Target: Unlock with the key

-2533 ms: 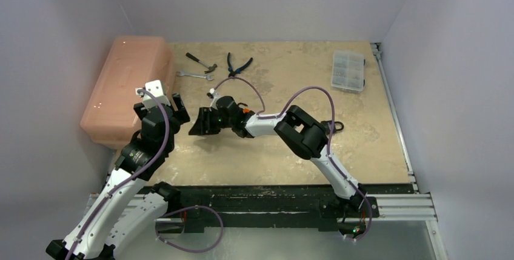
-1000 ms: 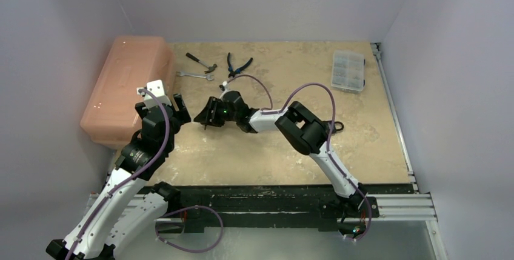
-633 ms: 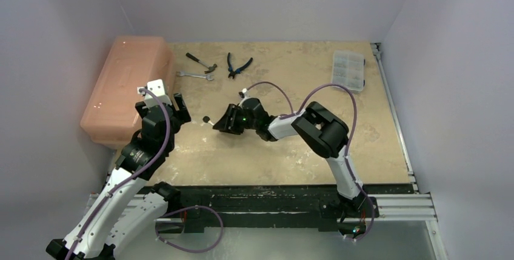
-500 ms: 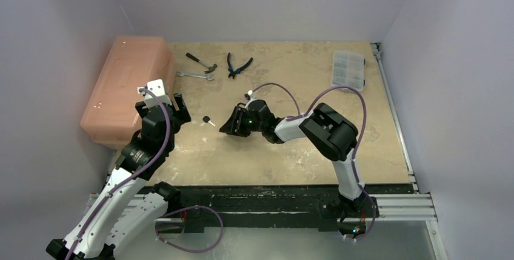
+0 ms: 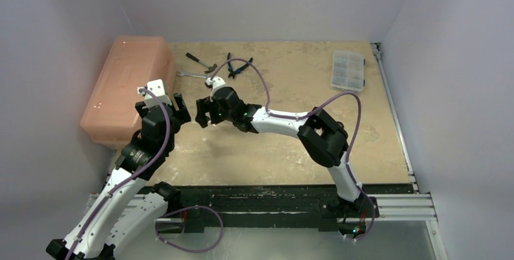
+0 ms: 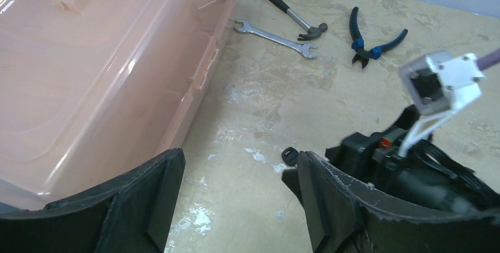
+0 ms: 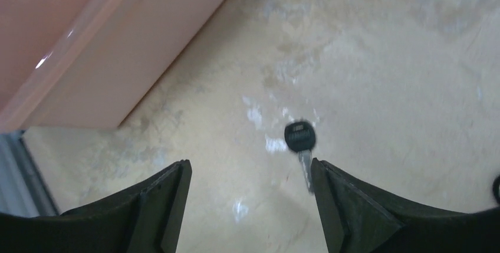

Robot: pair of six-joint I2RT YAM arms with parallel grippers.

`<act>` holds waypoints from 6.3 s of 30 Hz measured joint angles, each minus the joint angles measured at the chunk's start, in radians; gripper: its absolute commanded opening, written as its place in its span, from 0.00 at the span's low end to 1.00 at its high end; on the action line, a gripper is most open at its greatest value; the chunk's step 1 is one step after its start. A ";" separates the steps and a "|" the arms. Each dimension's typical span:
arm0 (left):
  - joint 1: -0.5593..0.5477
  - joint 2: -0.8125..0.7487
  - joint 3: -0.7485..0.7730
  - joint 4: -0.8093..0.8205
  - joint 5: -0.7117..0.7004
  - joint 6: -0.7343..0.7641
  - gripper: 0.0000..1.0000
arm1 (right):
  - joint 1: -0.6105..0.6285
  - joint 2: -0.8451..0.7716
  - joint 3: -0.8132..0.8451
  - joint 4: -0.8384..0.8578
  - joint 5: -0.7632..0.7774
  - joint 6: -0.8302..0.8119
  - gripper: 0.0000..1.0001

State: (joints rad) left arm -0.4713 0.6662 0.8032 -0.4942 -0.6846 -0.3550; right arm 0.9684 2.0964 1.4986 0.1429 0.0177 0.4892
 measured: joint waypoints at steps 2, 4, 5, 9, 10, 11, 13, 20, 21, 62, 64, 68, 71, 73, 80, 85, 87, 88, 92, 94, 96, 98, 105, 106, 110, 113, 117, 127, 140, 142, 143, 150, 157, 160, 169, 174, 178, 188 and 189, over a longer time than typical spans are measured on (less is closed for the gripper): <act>0.000 -0.001 0.000 0.000 0.000 0.000 0.75 | 0.018 0.048 0.087 -0.034 0.044 -0.065 0.83; 0.000 -0.005 0.000 0.000 -0.002 0.000 0.75 | 0.027 0.097 0.148 -0.070 0.080 -0.119 0.83; 0.000 -0.006 0.000 0.000 -0.003 0.000 0.75 | 0.030 0.125 0.176 -0.090 0.102 -0.146 0.83; 0.000 -0.018 0.000 0.000 -0.006 0.000 0.75 | 0.041 0.229 0.261 -0.175 0.178 -0.229 0.81; 0.000 -0.018 0.000 0.000 -0.006 0.000 0.75 | 0.042 0.251 0.276 -0.196 0.192 -0.246 0.81; 0.000 -0.019 0.000 0.000 -0.007 0.000 0.75 | 0.042 0.269 0.289 -0.203 0.213 -0.268 0.80; 0.000 -0.020 0.000 0.000 -0.008 0.000 0.75 | 0.045 0.283 0.325 -0.225 0.230 -0.291 0.77; 0.000 -0.021 0.000 0.000 -0.007 0.000 0.75 | 0.048 0.289 0.360 -0.262 0.235 -0.336 0.60; 0.000 -0.022 0.000 0.000 -0.007 0.000 0.75 | 0.049 0.290 0.360 -0.264 0.235 -0.339 0.59; 0.000 -0.026 0.000 0.007 -0.007 0.000 0.75 | 0.071 0.318 0.346 -0.180 0.196 -0.343 0.17; 0.000 -0.026 0.000 0.007 -0.006 0.000 0.75 | 0.071 0.309 0.326 -0.164 0.194 -0.341 0.17; 0.000 -0.026 0.000 0.007 -0.003 0.000 0.75 | 0.070 0.248 0.233 -0.143 0.169 -0.339 0.17; 0.000 -0.026 0.000 0.008 0.001 0.000 0.75 | 0.071 0.174 0.132 -0.148 0.147 -0.330 0.16; 0.000 -0.026 0.000 0.008 0.005 0.000 0.75 | 0.071 0.121 0.068 -0.157 0.139 -0.320 0.16; 0.000 -0.031 -0.013 0.016 0.083 0.013 0.75 | 0.071 -0.098 -0.114 -0.122 0.116 -0.283 0.15; 0.000 -0.018 -0.014 0.014 0.227 0.026 0.72 | 0.071 -0.283 -0.254 -0.066 0.106 -0.265 0.15; 0.000 -0.002 -0.011 0.008 0.303 0.024 0.71 | 0.071 -0.357 -0.317 -0.042 0.101 -0.263 0.15; 0.000 0.006 -0.009 0.005 0.339 0.022 0.71 | 0.071 -0.397 -0.351 -0.033 0.100 -0.262 0.15; 0.000 0.039 0.019 -0.009 0.512 -0.005 0.70 | 0.071 -0.548 -0.460 -0.002 0.099 -0.261 0.16; 0.000 0.046 0.048 -0.010 0.602 -0.024 0.69 | 0.071 -0.628 -0.508 0.011 0.098 -0.261 0.16; 0.000 0.054 0.082 -0.009 0.673 -0.040 0.67 | 0.071 -0.694 -0.541 0.021 0.097 -0.261 0.17; 0.000 0.069 0.124 -0.007 0.739 -0.060 0.65 | 0.071 -0.767 -0.571 0.033 0.096 -0.261 0.17; 0.000 0.138 0.198 0.018 0.947 -0.117 0.59 | 0.071 -0.950 -0.621 0.063 0.092 -0.262 0.18; 0.000 0.156 0.199 0.026 0.988 -0.126 0.58 | 0.071 -0.967 -0.625 0.063 0.091 -0.263 0.18; 0.000 0.210 0.197 0.058 1.103 -0.166 0.55 | 0.071 -1.005 -0.629 0.063 0.069 -0.267 0.18; 0.000 0.241 0.195 0.100 1.180 -0.209 0.53 | 0.071 -1.018 -0.631 0.059 0.064 -0.272 0.18; 0.000 0.277 0.193 0.150 1.250 -0.261 0.53 | 0.071 -1.027 -0.634 0.058 0.065 -0.285 0.18; 0.000 0.321 0.191 0.201 1.363 -0.338 0.51 | 0.071 -1.028 -0.636 0.046 0.064 -0.341 0.18; 0.005 0.385 0.191 0.209 1.422 -0.392 0.46 | 0.067 -1.034 -0.641 0.013 0.034 -0.430 0.18; 0.006 0.392 0.191 0.217 1.432 -0.406 0.47 | 0.066 -1.036 -0.641 0.011 0.031 -0.440 0.18; 0.006 0.396 0.191 0.219 1.437 -0.412 0.47 | 0.066 -1.036 -0.641 0.010 0.031 -0.445 0.18; 0.006 0.442 0.191 0.219 1.452 -0.430 0.39 | 0.068 -1.037 -0.640 0.024 -0.007 -0.460 0.18; 0.004 0.448 0.183 0.225 1.477 -0.450 0.05 | 0.068 -1.035 -0.640 0.019 -0.018 -0.468 0.18; 0.006 0.448 0.180 0.222 1.479 -0.456 0.00 | 0.068 -1.029 -0.640 0.018 -0.018 -0.474 0.18; 0.006 0.428 0.180 0.209 1.428 -0.453 0.00 | 0.068 -1.022 -0.640 0.022 -0.010 -0.467 0.76; 0.006 0.401 0.180 0.196 1.384 -0.440 0.00 | 0.069 -1.059 -0.640 -0.024 -0.010 -0.465 0.80; 0.006 0.389 0.180 0.195 1.376 -0.434 0.00 | 0.068 -1.106 -0.640 -0.079 -0.010 -0.489 0.79; 0.006 0.378 0.185 0.180 1.394 -0.413 0.00 | 0.069 -1.033 -0.631 -0.187 -0.006 -0.547 0.60; 0.006 0.375 0.186 0.175 1.395 -0.411 0.00 | 0.069 -1.029 -0.631 -0.190 -0.005 -0.550 0.59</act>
State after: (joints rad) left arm -0.4656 1.0412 0.9894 -0.3187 0.7109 -0.7658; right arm 1.0370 1.0672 0.8677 -0.0475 0.0128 -0.0612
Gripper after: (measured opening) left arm 0.063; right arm 0.637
